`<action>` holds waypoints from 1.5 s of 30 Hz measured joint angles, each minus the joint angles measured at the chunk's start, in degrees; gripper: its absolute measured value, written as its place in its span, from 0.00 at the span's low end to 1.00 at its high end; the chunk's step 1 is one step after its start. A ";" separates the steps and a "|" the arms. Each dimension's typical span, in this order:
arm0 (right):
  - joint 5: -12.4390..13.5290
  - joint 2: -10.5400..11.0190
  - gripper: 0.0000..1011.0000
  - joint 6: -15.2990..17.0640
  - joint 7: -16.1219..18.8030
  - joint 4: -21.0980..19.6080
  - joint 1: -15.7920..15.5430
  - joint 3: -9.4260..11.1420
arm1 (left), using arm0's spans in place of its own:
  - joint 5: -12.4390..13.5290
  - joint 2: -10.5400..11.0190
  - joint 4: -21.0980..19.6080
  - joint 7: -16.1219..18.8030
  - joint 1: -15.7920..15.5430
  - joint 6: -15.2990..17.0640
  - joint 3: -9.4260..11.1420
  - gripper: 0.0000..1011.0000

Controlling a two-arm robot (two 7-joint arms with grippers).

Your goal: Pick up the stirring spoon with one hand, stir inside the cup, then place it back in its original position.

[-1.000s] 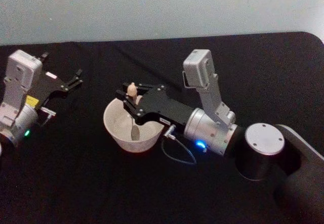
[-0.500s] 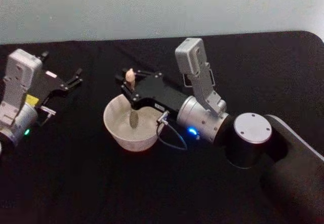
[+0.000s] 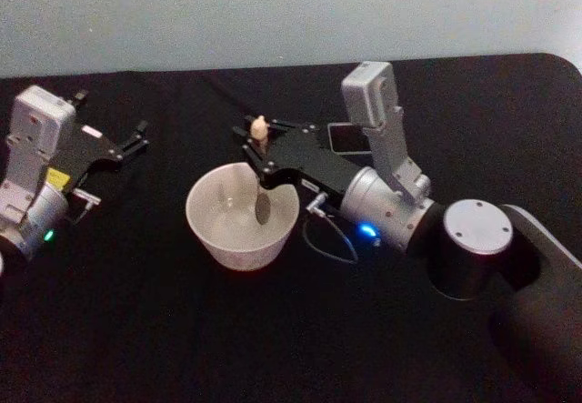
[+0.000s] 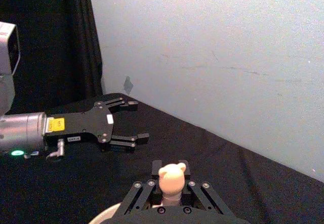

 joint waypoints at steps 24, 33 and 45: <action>2.17 4.19 0.19 1.01 2.92 -7.64 -5.05 -1.77 | 0.00 0.00 0.00 0.00 0.00 0.00 0.00 0.99; 1.15 1.87 0.19 0.49 1.99 -5.61 -3.25 -3.18 | 0.00 0.00 0.00 0.00 0.00 0.00 0.00 0.99; -0.69 -1.39 0.19 -0.60 -0.45 -0.38 0.11 -2.41 | 0.00 0.00 0.00 0.00 0.00 0.00 0.00 0.99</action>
